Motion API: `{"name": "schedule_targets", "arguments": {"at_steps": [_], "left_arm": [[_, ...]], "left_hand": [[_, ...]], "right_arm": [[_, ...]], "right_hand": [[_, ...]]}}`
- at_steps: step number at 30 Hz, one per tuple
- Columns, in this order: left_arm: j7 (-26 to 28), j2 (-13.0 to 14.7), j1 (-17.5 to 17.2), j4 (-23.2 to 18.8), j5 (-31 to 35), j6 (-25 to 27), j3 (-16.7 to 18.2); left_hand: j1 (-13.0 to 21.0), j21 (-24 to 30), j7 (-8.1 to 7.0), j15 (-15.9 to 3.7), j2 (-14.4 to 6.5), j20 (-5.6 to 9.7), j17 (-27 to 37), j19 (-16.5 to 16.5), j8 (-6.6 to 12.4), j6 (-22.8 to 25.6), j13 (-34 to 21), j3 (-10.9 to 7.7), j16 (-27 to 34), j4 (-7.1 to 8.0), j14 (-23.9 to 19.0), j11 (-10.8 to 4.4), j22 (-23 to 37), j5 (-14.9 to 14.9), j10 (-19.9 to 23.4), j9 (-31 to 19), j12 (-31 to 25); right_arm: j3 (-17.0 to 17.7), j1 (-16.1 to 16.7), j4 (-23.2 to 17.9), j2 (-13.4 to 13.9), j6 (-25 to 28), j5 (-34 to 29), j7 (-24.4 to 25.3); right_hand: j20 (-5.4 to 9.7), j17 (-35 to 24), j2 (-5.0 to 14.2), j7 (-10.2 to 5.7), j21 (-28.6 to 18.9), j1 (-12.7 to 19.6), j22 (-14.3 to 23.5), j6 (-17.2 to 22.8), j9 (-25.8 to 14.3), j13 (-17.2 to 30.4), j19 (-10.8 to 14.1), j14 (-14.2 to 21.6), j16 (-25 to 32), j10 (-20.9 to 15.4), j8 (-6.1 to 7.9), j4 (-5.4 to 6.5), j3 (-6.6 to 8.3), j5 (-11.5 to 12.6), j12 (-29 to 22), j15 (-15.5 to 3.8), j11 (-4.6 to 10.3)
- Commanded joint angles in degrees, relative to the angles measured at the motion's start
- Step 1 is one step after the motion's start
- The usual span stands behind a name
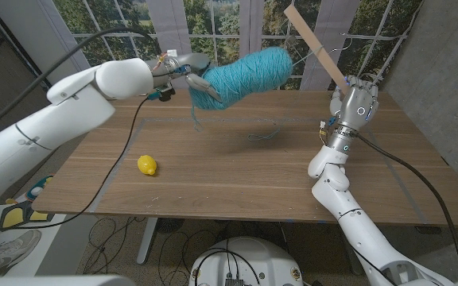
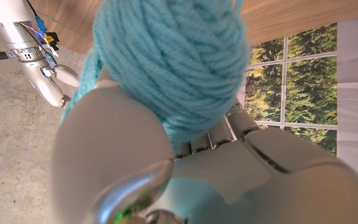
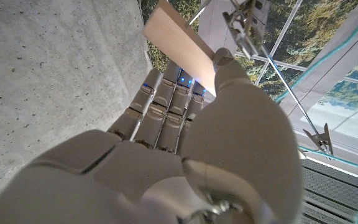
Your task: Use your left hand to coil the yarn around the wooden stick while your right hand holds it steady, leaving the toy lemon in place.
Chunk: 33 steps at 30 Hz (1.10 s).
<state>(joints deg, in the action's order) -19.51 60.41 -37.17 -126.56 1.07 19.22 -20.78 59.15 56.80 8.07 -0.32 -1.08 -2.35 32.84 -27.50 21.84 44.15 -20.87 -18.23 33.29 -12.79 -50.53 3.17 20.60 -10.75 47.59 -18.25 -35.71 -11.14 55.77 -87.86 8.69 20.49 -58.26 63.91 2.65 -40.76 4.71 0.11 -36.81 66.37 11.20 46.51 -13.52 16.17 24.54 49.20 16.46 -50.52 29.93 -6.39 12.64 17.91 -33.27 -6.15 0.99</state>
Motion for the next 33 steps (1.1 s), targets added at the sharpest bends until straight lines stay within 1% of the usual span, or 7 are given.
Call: {"name": "schedule_targets", "arguments": {"at_steps": [1,5,10,14,22,29,33], "left_arm": [[2.95,0.20,-2.39,5.81,-9.27,-3.60,2.55],[4.32,-0.17,-2.67,8.03,-11.14,-3.83,2.73],[5.90,-1.62,-3.07,11.12,-14.15,-4.89,2.80],[7.85,-2.15,-2.05,11.20,-13.62,-2.49,1.44],[8.74,-5.62,-0.23,15.03,-16.62,-4.62,-0.21],[8.95,-8.87,0.95,18.79,-20.03,-7.96,-0.85],[9.15,-9.50,2.22,18.98,-20.35,-7.87,-1.56]], "left_hand": [[8.53,0.62,-4.33,-10.83,-8.80,-0.05,0.16,0.16,0.09,8.57,-11.73,-6.45,-0.09,6.04,-6.82,-8.98,0.29,-0.24,9.66,-0.25,-0.11],[8.48,1.01,-4.17,-10.75,-8.76,0.00,0.14,0.27,-0.09,8.55,-11.76,-6.55,-0.14,6.02,-7.09,-9.04,0.27,-0.21,9.87,-0.22,-0.12],[8.55,1.40,-4.07,-10.75,-8.73,-0.02,0.26,0.32,-0.16,8.69,-11.78,-6.62,-0.15,5.91,-7.12,-9.04,0.25,-0.18,9.90,-0.24,-0.07],[8.64,1.71,-4.15,-10.79,-8.70,0.06,0.30,0.23,-0.22,8.74,-11.81,-6.71,-0.17,5.80,-7.23,-9.11,0.23,-0.16,10.02,-0.29,-0.07],[8.58,2.75,-3.94,-10.77,-8.59,0.06,0.15,0.02,-0.47,8.98,-11.90,-6.98,-0.36,5.69,-7.90,-9.18,0.13,-0.05,10.28,-0.28,-0.01],[8.57,3.40,-3.78,-10.59,-8.54,-0.03,0.19,0.13,-0.66,9.21,-12.09,-7.13,-0.49,5.58,-8.03,-9.13,0.04,0.02,10.28,-0.21,0.04],[8.49,3.72,-3.71,-10.58,-8.45,-0.06,0.14,0.33,-0.73,9.29,-12.04,-7.19,-0.60,5.55,-8.18,-9.17,-0.03,0.06,10.45,-0.27,0.11]], "right_arm": [[10.60,1.92,1.00,-8.77,-13.22,-5.14,0.09],[10.95,2.69,-0.12,-8.19,-17.63,-3.97,0.09],[8.75,3.70,-1.79,-4.60,-20.41,-1.53,0.09],[6.74,4.53,-3.55,-2.09,-21.42,-0.96,0.09],[0.89,5.64,-7.08,4.22,-21.51,-1.24,0.09],[-2.49,5.94,-8.31,7.33,-21.57,-3.01,0.09],[-4.84,5.84,-8.44,9.68,-20.27,-4.57,0.09]], "right_hand": [[0.43,-0.12,3.72,-6.11,-0.50,1.94,0.14,7.85,-4.05,6.62,-0.35,-0.62,-0.48,-3.30,3.52,0.30,-0.24,-0.06,-0.16,-5.61,3.76],[0.83,-0.17,3.72,-6.44,-0.54,1.87,0.15,7.44,-4.23,6.75,-0.58,-0.90,-0.63,-2.94,3.47,0.37,-0.38,-0.11,-0.06,-5.69,4.18],[1.67,-0.22,3.69,-7.29,-0.90,2.02,0.19,7.25,-4.41,6.97,-0.22,-1.38,-0.89,-2.52,3.51,0.30,-0.52,-0.17,0.05,-6.23,5.02],[2.11,-0.32,3.59,-7.85,-1.15,2.04,0.21,7.19,-4.57,7.13,-0.06,-1.57,-0.95,-2.28,3.59,0.30,-0.73,-0.24,0.13,-6.44,5.41],[2.45,-0.46,3.50,-8.65,-1.44,2.25,0.25,7.18,-4.42,7.36,-0.04,-1.86,-1.05,-1.98,3.49,0.20,-0.97,-0.31,0.27,-6.64,6.03],[2.69,-0.46,3.47,-9.07,-1.62,2.35,0.26,7.21,-4.37,7.53,-0.11,-2.19,-1.23,-1.93,3.46,0.18,-1.14,-0.35,0.33,-6.71,6.41],[2.78,-0.44,3.49,-9.14,-1.72,2.33,0.27,7.20,-4.34,7.62,-0.14,-2.33,-1.34,-1.90,3.44,0.23,-1.23,-0.36,0.37,-6.75,6.58]]}}
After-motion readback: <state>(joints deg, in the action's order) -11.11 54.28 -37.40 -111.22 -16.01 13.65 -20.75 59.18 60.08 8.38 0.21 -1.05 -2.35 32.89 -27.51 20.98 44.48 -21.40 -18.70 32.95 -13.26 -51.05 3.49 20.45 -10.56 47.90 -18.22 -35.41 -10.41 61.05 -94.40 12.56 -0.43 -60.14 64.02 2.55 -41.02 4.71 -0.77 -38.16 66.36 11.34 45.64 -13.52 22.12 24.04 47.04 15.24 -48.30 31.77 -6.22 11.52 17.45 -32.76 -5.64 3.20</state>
